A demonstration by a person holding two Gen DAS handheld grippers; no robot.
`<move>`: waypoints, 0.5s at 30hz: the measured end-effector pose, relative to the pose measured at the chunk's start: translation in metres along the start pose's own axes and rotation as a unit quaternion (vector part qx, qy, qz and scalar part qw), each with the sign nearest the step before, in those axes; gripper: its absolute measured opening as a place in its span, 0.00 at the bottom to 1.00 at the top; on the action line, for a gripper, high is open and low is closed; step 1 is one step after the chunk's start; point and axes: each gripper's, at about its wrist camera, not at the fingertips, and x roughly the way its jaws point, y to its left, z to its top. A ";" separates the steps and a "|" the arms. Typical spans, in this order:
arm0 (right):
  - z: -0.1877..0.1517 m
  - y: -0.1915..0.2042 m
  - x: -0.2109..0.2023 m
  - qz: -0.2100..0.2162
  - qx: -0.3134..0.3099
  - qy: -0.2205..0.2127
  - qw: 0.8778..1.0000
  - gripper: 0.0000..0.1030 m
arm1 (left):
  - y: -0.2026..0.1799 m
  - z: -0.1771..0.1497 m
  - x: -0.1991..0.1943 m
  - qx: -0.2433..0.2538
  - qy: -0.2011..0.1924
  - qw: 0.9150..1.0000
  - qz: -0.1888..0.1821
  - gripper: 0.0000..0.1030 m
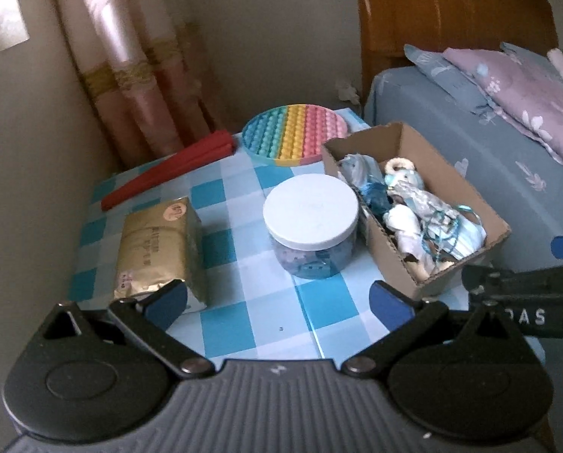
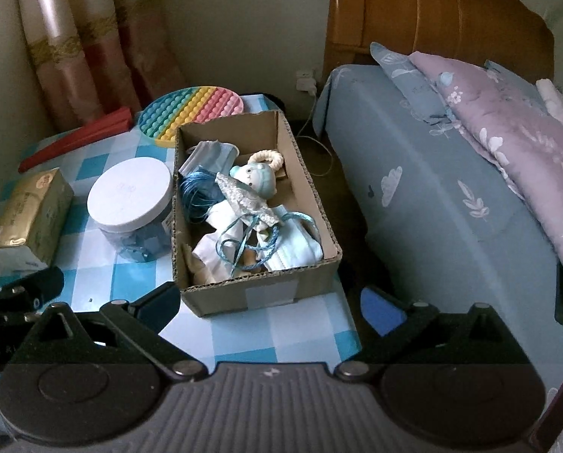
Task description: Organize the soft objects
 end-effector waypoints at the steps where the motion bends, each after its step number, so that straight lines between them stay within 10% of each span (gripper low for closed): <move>1: 0.000 0.001 -0.001 0.000 -0.002 -0.001 1.000 1.00 | 0.002 -0.002 -0.001 -0.004 -0.001 1.000 0.002 0.99; 15: 0.001 0.005 -0.007 -0.005 -0.005 -0.008 1.000 1.00 | 0.010 -0.003 -0.004 -0.028 0.005 1.000 0.004 0.99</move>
